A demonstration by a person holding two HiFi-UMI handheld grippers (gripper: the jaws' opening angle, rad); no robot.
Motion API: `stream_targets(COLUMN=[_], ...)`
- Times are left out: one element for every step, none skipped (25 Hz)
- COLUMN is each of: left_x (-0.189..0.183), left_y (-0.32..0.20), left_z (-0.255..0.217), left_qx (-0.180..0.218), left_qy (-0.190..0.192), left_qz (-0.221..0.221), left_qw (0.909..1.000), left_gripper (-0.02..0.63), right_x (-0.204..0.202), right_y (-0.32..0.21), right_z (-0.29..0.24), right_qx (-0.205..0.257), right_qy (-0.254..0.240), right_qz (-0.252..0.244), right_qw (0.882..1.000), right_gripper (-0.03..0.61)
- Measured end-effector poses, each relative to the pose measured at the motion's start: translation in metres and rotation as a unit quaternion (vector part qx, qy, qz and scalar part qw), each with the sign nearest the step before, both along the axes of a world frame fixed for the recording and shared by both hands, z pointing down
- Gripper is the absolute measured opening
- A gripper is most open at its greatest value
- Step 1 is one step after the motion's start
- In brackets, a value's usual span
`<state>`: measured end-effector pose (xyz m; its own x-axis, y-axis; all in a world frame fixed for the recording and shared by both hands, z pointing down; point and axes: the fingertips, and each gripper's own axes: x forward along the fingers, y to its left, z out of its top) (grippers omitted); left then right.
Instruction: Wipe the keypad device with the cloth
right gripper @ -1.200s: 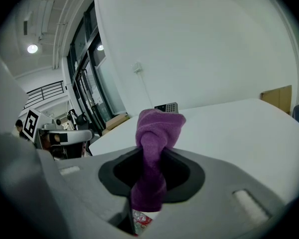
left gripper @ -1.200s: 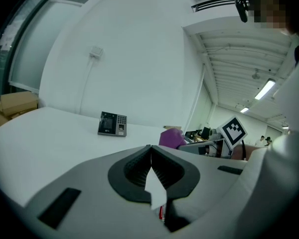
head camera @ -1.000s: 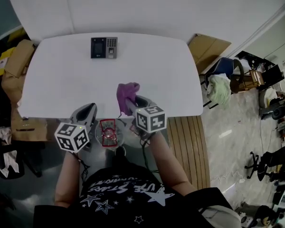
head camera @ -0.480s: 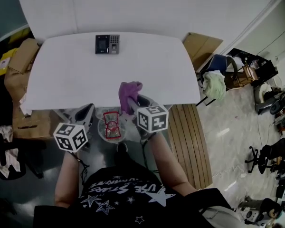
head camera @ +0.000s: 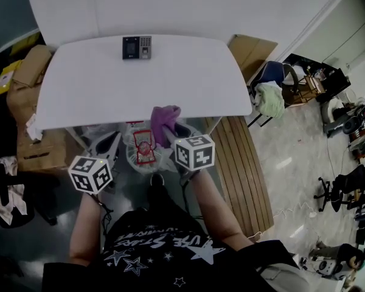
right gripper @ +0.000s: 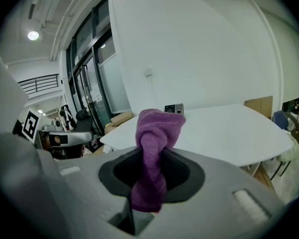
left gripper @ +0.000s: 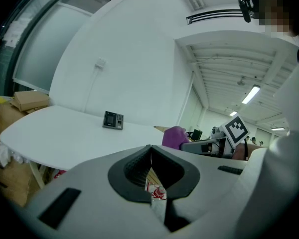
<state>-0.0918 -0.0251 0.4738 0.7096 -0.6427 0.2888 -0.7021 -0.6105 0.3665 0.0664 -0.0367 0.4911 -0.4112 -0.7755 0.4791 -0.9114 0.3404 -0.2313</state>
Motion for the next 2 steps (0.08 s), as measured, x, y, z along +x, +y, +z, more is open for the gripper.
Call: stream_targets(left_x=[-0.0021,-0.0043], left_y=[0.0059,0.0118], left_z=[-0.0008,-0.0015], left_qx=[0.001,0.002], left_qy=[-0.001,-0.002], left_qz=[0.002,0.004], left_qw=[1.0000,1.0000], left_gripper=[0.008,0.008], right_x=[-0.0024,-0.0047], right_y=[0.0060,0.0121], right_z=[-0.0012,-0.0025], right_qx=[0.001,0.002], right_qy=[0.002,0.003], right_qz=[-0.001,-0.002], right_qw=[1.000,1.000], right_gripper=[0.098,0.100])
